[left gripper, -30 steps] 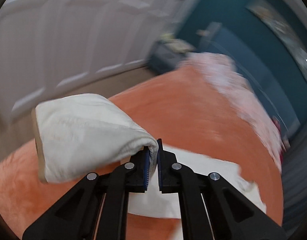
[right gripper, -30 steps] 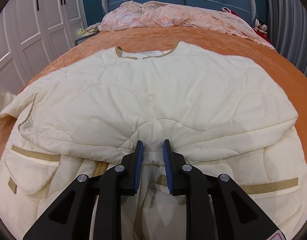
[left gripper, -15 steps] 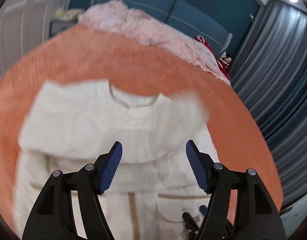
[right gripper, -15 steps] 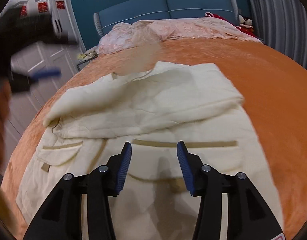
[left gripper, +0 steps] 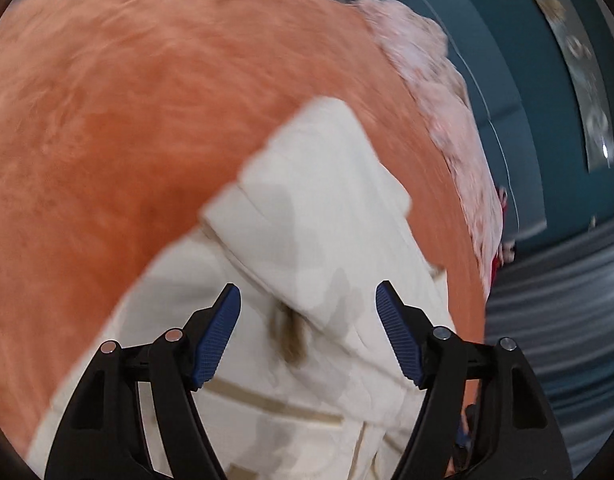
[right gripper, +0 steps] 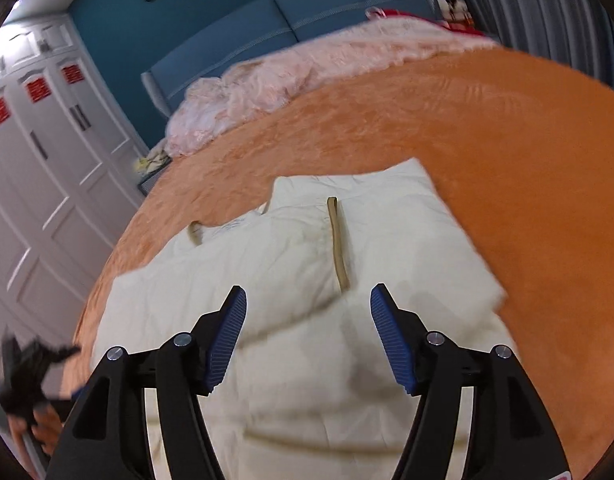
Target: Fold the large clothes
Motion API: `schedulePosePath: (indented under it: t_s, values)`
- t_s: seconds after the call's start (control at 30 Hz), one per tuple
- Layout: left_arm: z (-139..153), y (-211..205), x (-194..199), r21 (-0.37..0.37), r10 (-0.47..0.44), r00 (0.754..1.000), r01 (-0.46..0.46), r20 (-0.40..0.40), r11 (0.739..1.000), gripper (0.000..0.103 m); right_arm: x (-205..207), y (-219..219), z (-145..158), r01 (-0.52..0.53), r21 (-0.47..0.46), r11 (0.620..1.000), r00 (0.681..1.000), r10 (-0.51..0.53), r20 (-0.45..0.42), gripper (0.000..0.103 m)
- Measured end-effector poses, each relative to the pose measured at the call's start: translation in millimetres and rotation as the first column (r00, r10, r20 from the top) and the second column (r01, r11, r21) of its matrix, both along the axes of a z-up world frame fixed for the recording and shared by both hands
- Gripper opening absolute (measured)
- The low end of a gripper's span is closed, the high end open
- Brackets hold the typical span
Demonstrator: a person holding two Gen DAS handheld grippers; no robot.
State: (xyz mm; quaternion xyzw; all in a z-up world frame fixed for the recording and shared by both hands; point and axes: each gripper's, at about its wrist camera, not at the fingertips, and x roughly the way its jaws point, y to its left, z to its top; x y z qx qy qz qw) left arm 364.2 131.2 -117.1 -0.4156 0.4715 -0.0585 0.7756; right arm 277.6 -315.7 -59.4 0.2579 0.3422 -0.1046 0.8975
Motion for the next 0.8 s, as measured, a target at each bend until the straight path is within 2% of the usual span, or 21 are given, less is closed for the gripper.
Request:
schedulePosePath:
  t_s: [0.07, 0.13, 0.17, 0.2, 0.23, 0.3, 0.37, 0.43, 0.5, 0.57, 0.63, 0.7, 0.8]
  values:
    - [-11.9, 9.7, 7.3, -0.036, 0.03, 0.999, -0.031, -0.028, 0.999, 0.068, 14.2, -5.7, -9.7, 0.03, 0.037, 0.999, 0.999, -0.029, -0.026, 0.063]
    - [-22.7, 13.0, 13.7, -0.074, 0.054, 0.997, -0.058, -0.049, 0.996, 0.067, 29.4, -12.9, -26.0, 0.07, 0.112, 0.991, 0.996, -0.063, -0.065, 0.064]
    - [-24.6, 9.3, 14.1, -0.08, 0.057, 0.997, -0.061, -0.054, 0.995, 0.063, 31.6, -12.3, -31.3, 0.075, 0.13, 0.989, 0.995, -0.066, -0.073, 0.064]
    - [-25.3, 6.5, 16.5, -0.086, 0.058, 0.997, -0.063, -0.055, 0.994, 0.058, 36.6, -10.6, -36.3, 0.066, 0.149, 0.987, 0.995, -0.055, -0.08, 0.057]
    - [-24.4, 5.0, 19.3, -0.085, 0.052, 0.997, -0.057, -0.052, 0.995, 0.054, 40.0, -7.5, -37.3, 0.049, 0.147, 0.988, 0.996, -0.037, -0.083, 0.038]
    - [-21.7, 2.0, 24.9, -0.065, 0.033, 0.998, -0.037, -0.052, 0.997, 0.026, 47.5, -0.7, -31.5, -0.007, 0.127, 0.992, 0.996, 0.017, -0.085, 0.011]
    - [-12.8, 4.7, 26.5, -0.038, 0.032, 0.998, -0.034, -0.048, 0.999, 0.011, 41.5, 2.2, -7.5, -0.034, 0.109, 0.993, 0.999, 0.035, -0.004, 0.01]
    - [-1.9, 10.7, 24.2, -0.021, 0.042, 0.999, -0.042, -0.009, 0.999, 0.009, 28.3, 5.5, 20.3, -0.059, 0.08, 0.995, 0.995, 0.053, 0.085, 0.009]
    - [15.9, 9.2, 19.0, 0.026, 0.023, 0.998, -0.024, 0.056, 0.999, 0.009, 4.3, 13.5, 50.6, -0.087, 0.002, 0.996, 0.981, 0.085, 0.174, 0.009]
    - [23.1, 1.2, 12.0, 0.117, -0.012, 0.996, 0.002, 0.09, 0.993, 0.009, -13.8, 24.0, 60.1, -0.087, -0.098, 0.991, 0.976, 0.105, 0.192, 0.009]
    - [21.1, -18.0, 9.9, 0.281, -0.059, 0.995, 0.033, 0.082, 0.959, 0.009, -17.6, 34.6, 37.2, -0.102, -0.212, 0.972, 0.989, 0.121, 0.079, 0.009]
    - [5.7, -29.7, 11.4, 0.357, -0.08, 0.996, 0.063, 0.034, 0.932, 0.009, -17.7, 31.5, 4.3, -0.109, -0.196, 0.975, 0.994, 0.106, -0.025, 0.009]
    - [-9.0, -33.8, 7.9, 0.403, -0.09, 0.996, 0.078, 0.01, 0.912, 0.009, -16.3, 28.5, -24.0, -0.109, -0.182, 0.977, 0.99, 0.091, -0.106, 0.009]
